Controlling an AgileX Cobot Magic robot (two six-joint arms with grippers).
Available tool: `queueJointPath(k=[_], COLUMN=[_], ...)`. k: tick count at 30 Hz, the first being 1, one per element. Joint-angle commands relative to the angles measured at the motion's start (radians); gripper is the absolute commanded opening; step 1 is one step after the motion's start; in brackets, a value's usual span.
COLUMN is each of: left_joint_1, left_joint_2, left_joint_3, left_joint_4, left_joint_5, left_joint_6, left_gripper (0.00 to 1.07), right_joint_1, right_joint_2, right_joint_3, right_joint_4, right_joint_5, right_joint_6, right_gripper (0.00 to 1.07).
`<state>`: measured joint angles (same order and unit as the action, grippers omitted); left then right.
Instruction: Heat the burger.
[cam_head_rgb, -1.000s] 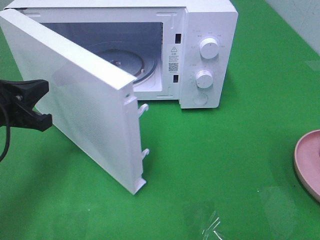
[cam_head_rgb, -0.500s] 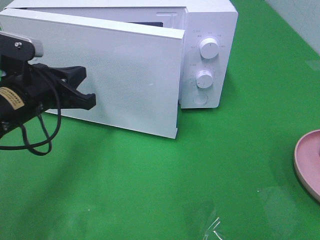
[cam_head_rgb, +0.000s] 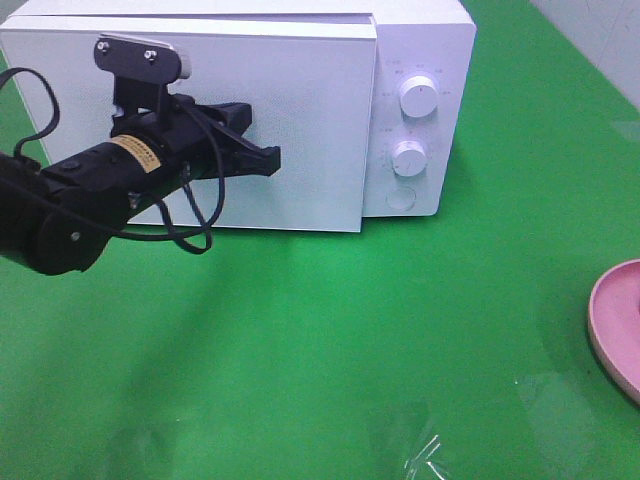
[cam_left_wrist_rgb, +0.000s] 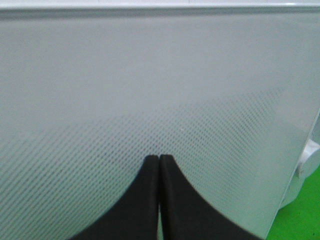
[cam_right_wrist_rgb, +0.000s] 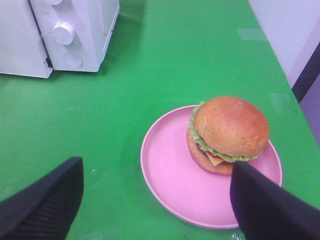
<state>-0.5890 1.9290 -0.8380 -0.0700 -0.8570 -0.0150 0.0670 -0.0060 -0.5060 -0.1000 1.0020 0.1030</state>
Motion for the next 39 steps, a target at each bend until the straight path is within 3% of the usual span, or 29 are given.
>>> queueJointPath(k=[1, 10, 11, 15, 23, 30, 31, 32, 33, 34, 35, 36, 37, 39], left_joint_1=[-0.023, -0.029, -0.029, -0.029, -0.076, -0.144, -0.157, -0.157, -0.165, -0.165, -0.168, -0.168, -0.168, -0.168], left_joint_2=[0.039, 0.092, 0.107, 0.127, 0.085, -0.012, -0.044, -0.044, -0.08, -0.08, -0.113, -0.113, -0.14, -0.156], left_joint_3=[-0.095, -0.219, -0.247, -0.285, -0.254, -0.134, -0.093, -0.093, -0.055, -0.055, -0.028, -0.028, -0.009, -0.002], left_joint_4=[-0.047, -0.105, -0.128, -0.162, -0.146, -0.146, -0.146, -0.146, -0.146, -0.146, -0.146, -0.146, -0.146, -0.146], left_joint_5=[0.012, 0.069, 0.077, 0.084, 0.212, 0.319, 0.345, 0.345, 0.387, 0.387, 0.433, 0.433, 0.499, 0.55], left_joint_6=[0.004, 0.015, 0.047, 0.087, 0.09, 0.093, 0.093, 0.093, 0.093, 0.093, 0.093, 0.093, 0.092, 0.092], left_gripper=[0.0, 0.0, 0.0, 0.0, 0.0, 0.04, 0.15, 0.15, 0.38, 0.38, 0.68, 0.68, 0.96, 1.02], right_joint_1=[-0.007, -0.007, -0.007, -0.007, -0.007, -0.007, -0.007, -0.007, -0.007, -0.007, -0.007, -0.007, -0.007, -0.007], right_joint_2=[-0.023, -0.023, -0.023, -0.023, -0.023, -0.023, -0.023, -0.023, -0.023, -0.023, -0.023, -0.023, -0.023, -0.023], right_joint_3=[0.001, 0.001, 0.001, 0.001, 0.001, 0.001, 0.001, 0.001, 0.001, 0.001, 0.001, 0.001, 0.001, 0.001], right_joint_4=[0.001, 0.001, 0.001, 0.001, 0.001, 0.001, 0.001, 0.001, 0.001, 0.001, 0.001, 0.001, 0.001, 0.001], right_joint_5=[-0.001, -0.001, -0.001, -0.001, -0.001, -0.001, -0.001, -0.001, -0.001, -0.001, -0.001, -0.001, -0.001, -0.001], right_joint_6=[-0.009, -0.009, -0.009, -0.009, -0.009, -0.009, -0.009, -0.009, -0.009, -0.009, -0.009, -0.009, -0.009, -0.009], right_gripper=[0.76, 0.76, 0.76, 0.76, 0.76, 0.76, 0.76, 0.76, 0.76, 0.76, 0.76, 0.76, 0.76, 0.76])
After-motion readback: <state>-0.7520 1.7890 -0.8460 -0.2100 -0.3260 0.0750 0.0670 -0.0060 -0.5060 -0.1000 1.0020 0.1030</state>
